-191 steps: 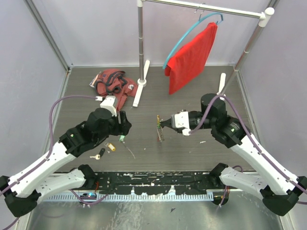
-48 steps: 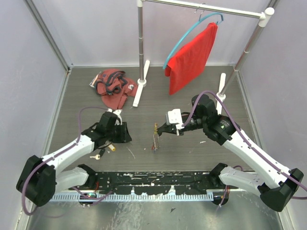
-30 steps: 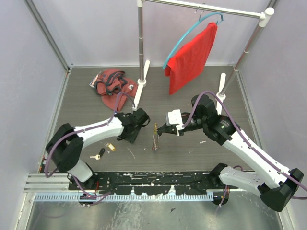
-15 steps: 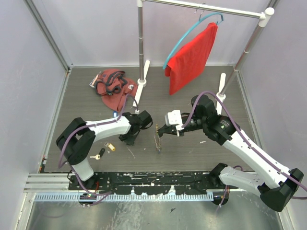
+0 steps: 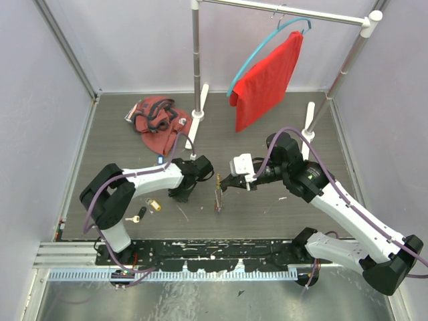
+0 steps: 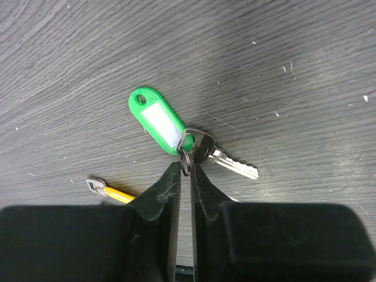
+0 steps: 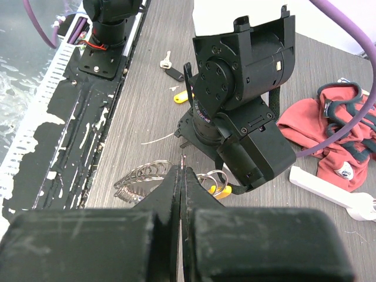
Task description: Put the keys on the keyring
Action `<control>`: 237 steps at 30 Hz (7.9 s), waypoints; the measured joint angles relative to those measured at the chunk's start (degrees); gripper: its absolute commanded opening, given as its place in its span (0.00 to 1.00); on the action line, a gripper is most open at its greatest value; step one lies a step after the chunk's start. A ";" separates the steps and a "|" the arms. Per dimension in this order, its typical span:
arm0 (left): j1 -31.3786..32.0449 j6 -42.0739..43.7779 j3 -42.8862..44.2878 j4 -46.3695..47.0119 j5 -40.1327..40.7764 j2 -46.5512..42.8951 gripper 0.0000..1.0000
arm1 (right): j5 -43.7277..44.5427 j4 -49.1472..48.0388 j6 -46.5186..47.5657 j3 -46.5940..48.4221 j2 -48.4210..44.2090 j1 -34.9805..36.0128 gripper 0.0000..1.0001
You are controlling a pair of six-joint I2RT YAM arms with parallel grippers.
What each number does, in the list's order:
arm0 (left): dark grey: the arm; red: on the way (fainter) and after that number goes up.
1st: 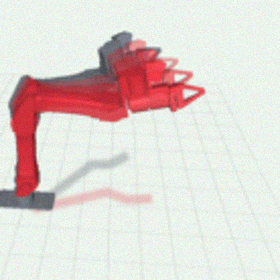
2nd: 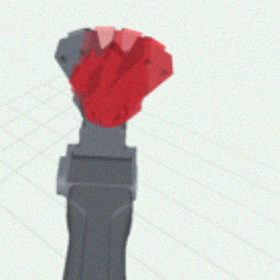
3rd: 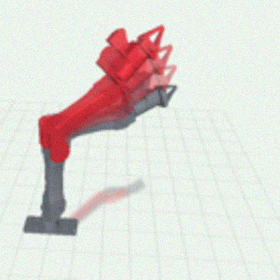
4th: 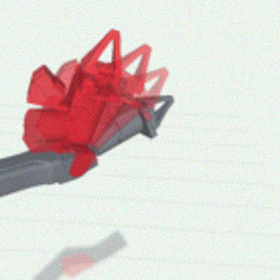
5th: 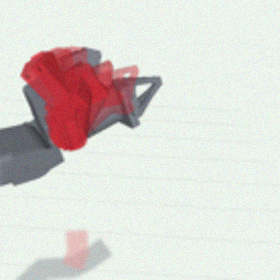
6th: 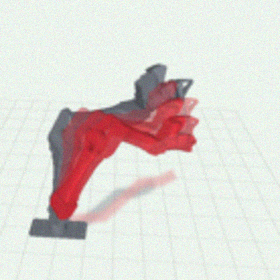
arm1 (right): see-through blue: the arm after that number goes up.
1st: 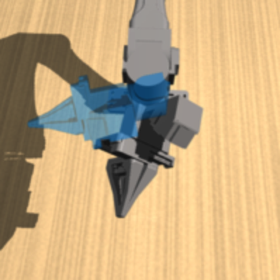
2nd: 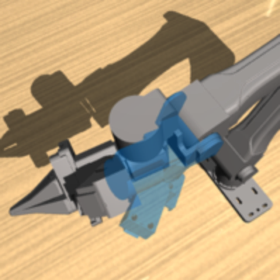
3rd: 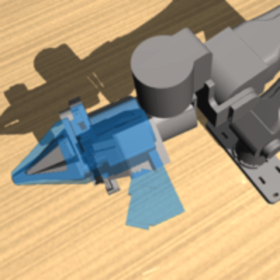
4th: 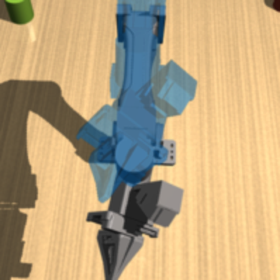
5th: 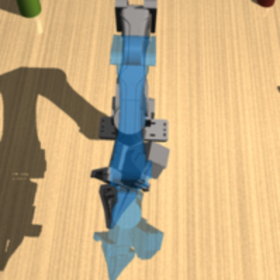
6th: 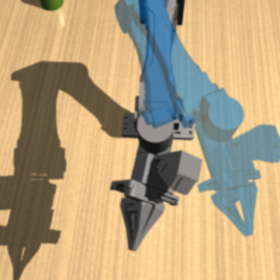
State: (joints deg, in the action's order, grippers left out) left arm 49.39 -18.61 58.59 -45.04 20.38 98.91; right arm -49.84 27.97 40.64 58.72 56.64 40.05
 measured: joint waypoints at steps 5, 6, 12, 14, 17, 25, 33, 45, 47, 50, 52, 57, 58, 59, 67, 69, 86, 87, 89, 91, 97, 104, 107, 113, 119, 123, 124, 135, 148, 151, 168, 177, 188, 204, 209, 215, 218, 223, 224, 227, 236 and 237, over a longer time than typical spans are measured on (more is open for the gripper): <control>0.00 -0.04 0.00 -0.04 0.55 0.00 0.07 | -0.02 0.00 0.00 0.00 0.00 0.00 0.01; 0.00 -0.02 0.02 -0.09 0.79 0.02 0.07 | -0.02 0.00 0.00 0.00 0.00 0.00 0.01; 0.02 -0.04 0.04 -0.26 2.12 0.20 0.00 | 0.00 0.11 0.00 0.00 0.00 0.00 0.01; 0.02 -0.04 0.04 -0.26 2.62 0.20 0.00 | 0.00 0.26 0.00 0.00 0.00 0.00 0.01; 0.02 0.02 0.02 -0.26 2.95 -0.46 0.00 | 0.02 0.37 0.00 0.00 0.00 0.02 0.01; 0.02 1.73 -3.76 3.04 0.96 -17.84 0.00 | 3.32 0.87 0.17 0.96 -0.13 0.00 0.01; 0.02 4.72 -8.55 9.92 -5.49 -39.28 0.00 | 4.55 0.83 2.84 4.33 -4.39 0.00 0.01; 0.02 11.15 -5.97 19.85 -24.33 -53.13 0.00 | 0.02 0.81 11.47 5.79 -9.88 0.00 0.01; 0.02 11.69 -3.52 20.13 -28.41 -52.41 0.00 | 0.07 0.87 12.50 6.05 -10.34 0.00 0.01; 0.02 12.24 -0.28 20.92 -34.07 -51.32 0.00 | 0.28 0.92 13.70 7.19 -10.71 0.00 0.01; 0.02 12.41 1.79 21.42 -38.01 -50.58 0.00 | 0.76 0.92 14.71 7.82 -11.32 0.00 0.01; 0.02 12.22 7.52 21.57 -45.03 -47.54 0.00 | 2.89 1.25 17.42 8.39 -12.31 0.00 0.01; 0.02 12.11 8.74 21.53 -45.81 -46.75 0.00 | 3.26 1.31 17.97 8.48 -12.31 0.00 0.01; 0.02 11.96 10.36 21.38 -46.71 -45.72 0.00 | 3.54 1.31 18.56 8.61 -12.28 0.00 0.01; 0.02 10.45 21.57 16.24 -47.60 -38.97 0.00 | 8.00 1.75 25.99 8.98 -12.41 0.00 0.01; 0.02 10.43 23.85 14.64 -47.71 -37.31 0.00 | 9.29 1.75 28.70 8.98 -12.79 0.00 0.01; 0.02 17.27 26.69 11.72 -49.75 -36.85 0.00 | 9.40 8.17 43.71 16.02 -9.22 0.00 0.01; 0.02 18.01 26.99 11.72 -49.64 -36.83 0.00 | 9.22 8.48 43.80 16.04 -9.22 0.00 0.01; 0.02 19.19 27.50 11.72 -49.40 -36.83 0.00 | 8.70 9.38 43.93 16.06 -9.27 0.00 0.01; 0.02 20.63 28.17 11.63 -49.16 -36.63 0.00 | 8.15 10.10 43.91 16.20 -9.25 0.00 0.01; 0.02 25.46 31.91 10.75 -48.48 -34.53 0.00 | 6.99 11.23 42.45 18.34 -8.50 0.00 0.01; 0.15 31.01 34.47 9.94 -48.33 -33.44 0.00 | 3.43 11.15 32.20 23.34 -6.27 0.00 0.01; 0.74 33.94 34.88 9.68 -48.26 -33.44 0.00 | 1.44 10.99 25.81 24.63 -5.14 0.00 0.01; 6.34 43.56 35.89 7.02 -44.00 -32.89 0.00 | -3.58 9.03 13.46 25.57 -2.69 0.00 0.01; 14.73 54.38 35.91 6.03 -35.45 -32.63 0.00 | -8.55 8.31 6.38 25.57 0.61 0.00 0.01; 17.99 59.47 35.15 6.10 -30.93 -33.16 0.00 | -10.69 7.89 2.43 25.59 2.08 0.00 0.01; 18.43 60.43 34.82 6.05 -30.21 -33.38 0.00 | -11.02 7.78 1.68 25.59 2.27 0.00 0.01; 20.92 64.89 34.18 5.53 -26.88 -34.80 0.00 | -10.84 6.95 -4.37 26.36 2.36 0.00 0.01; 25.64 67.28 34.18 3.96 -22.67 -34.07 0.00 | -8.74 7.10 -6.51 26.36 2.34 0.00 0.01; 26.08 67.56 34.18 3.96 -21.66 -33.88 0.00 | -8.44 7.26 -6.62 26.36 2.32 0.00 0.01; 27.98 69.26 34.18 3.96 -18.86 -33.86 0.00 | -6.40 7.69 -8.13 26.36 2.10 0.00 0.01; 28.74 69.61 34.18 3.82 -17.97 -33.88 0.00 | -5.14 7.82 -10.47 26.36 2.12 0.00 0.01; 29.77 70.53 34.18 3.08 -16.28 -33.48 0.00 | -3.69 8.81 -12.81 26.36 2.12 0.09 0.01; 30.56 70.93 34.18 2.71 -14.45 -32.94 0.00 | -1.53 10.21 -13.86 26.36 2.10 0.15 0.01; 30.67 70.90 34.18 2.69 -14.38 -32.85 0.00 | -1.01 10.36 -13.88 26.36 1.68 0.31 0.01; 30.82 70.90 34.18 2.69 -14.29 -32.81 0.00 | -0.31 10.49 -13.88 26.36 0.96 0.33 0.01; 30.86 70.90 34.18 2.69 -14.23 -32.74 0.00 | -0.11 10.64 -13.90 26.36 0.83 0.33 0.01; 30.93 70.90 34.18 2.69 -13.92 -32.54 0.00 | 0.09 10.78 -13.92 26.36 0.66 0.33 0.01; 30.93 70.90 34.18 2.69 -13.86 -32.48 0.00 | 0.09 10.82 -13.94 26.36 0.59 0.33 0.01; 30.93 70.93 34.18 2.71 -13.62 -32.20 0.00 | 0.09 10.88 -14.10 26.36 0.37 0.33 0.01; 31.06 70.88 34.18 2.25 -13.14 -31.58 0.00 | 0.07 10.40 -14.51 26.62 0.09 0.35 0.01; 31.10 70.88 34.18 2.25 -13.14 -31.58 0.00 | 0.07 10.25 -14.53 26.64 -0.04 0.35 0.01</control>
State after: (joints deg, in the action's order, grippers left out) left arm 80.49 52.27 92.77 -42.78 7.25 67.33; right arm -49.78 38.22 26.11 85.36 56.60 40.40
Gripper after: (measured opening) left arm 0.007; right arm 0.030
